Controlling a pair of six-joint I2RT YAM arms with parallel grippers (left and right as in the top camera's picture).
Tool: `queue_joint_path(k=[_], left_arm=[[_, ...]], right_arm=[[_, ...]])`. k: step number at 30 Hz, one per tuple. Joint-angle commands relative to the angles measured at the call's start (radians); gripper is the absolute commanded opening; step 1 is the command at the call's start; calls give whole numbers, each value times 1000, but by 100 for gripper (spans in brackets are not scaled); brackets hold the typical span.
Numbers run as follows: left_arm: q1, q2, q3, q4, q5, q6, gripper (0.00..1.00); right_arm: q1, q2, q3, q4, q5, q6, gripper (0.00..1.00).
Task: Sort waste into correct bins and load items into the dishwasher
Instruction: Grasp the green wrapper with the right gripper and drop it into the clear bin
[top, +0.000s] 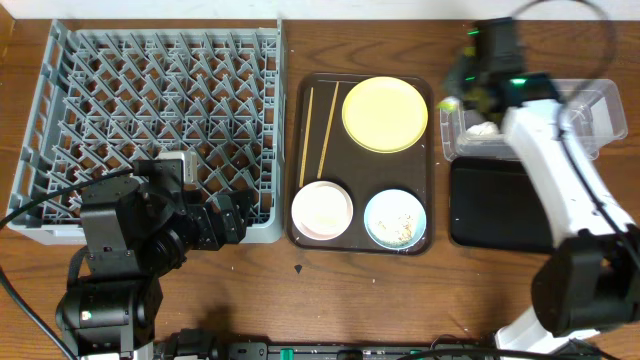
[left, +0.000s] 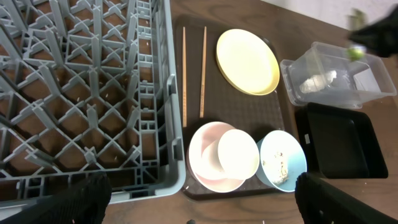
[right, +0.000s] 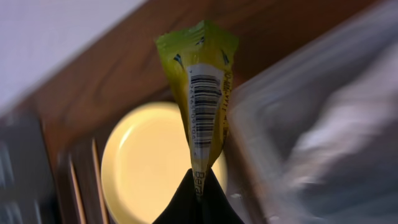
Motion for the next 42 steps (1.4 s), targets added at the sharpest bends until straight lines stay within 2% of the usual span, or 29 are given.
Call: queue_joint_path(k=[1,3,5,9,13,18,21,28,31,36,42], left_arm=[[3,-1,21,0,9,-9,95],[3,-1,21,0,9,-9,95],[3,-1,21,1,9,-9,95],[3,-1,21,0,9,-9,95],[3,-1,21,0,9,-9,95],[3,-1,21,0,9,-9,95],[3,-1,21,0,9,-9,95],[3,-1,21,-25,10,-10,95],[3,-1,21,-34,10,-9,95],[3,-2,21,-37,2,-9,95],[3,-2,27,-60,2,-80,95]], right_arm=[[-113,34,-6,-41,18,164,1],[-142,51,-6,-40,18,163,3],[-163,68,-6,-40,8,163,24],[-173,65,-6,-40,-9,110,54],[-172,0,-5,-34,-40,2,63],[-151,-140,-5,-105,-289,-280,62],[-109,-219,-5,-204,-369,-390,61],[72,-272,-6,-462,-383,-439,55],[176,-269,-25,-503,-391,-489,53],[351,-267,-98,-452,-389,-508,48],[484,-266,-297,-204,-294,-425,45]])
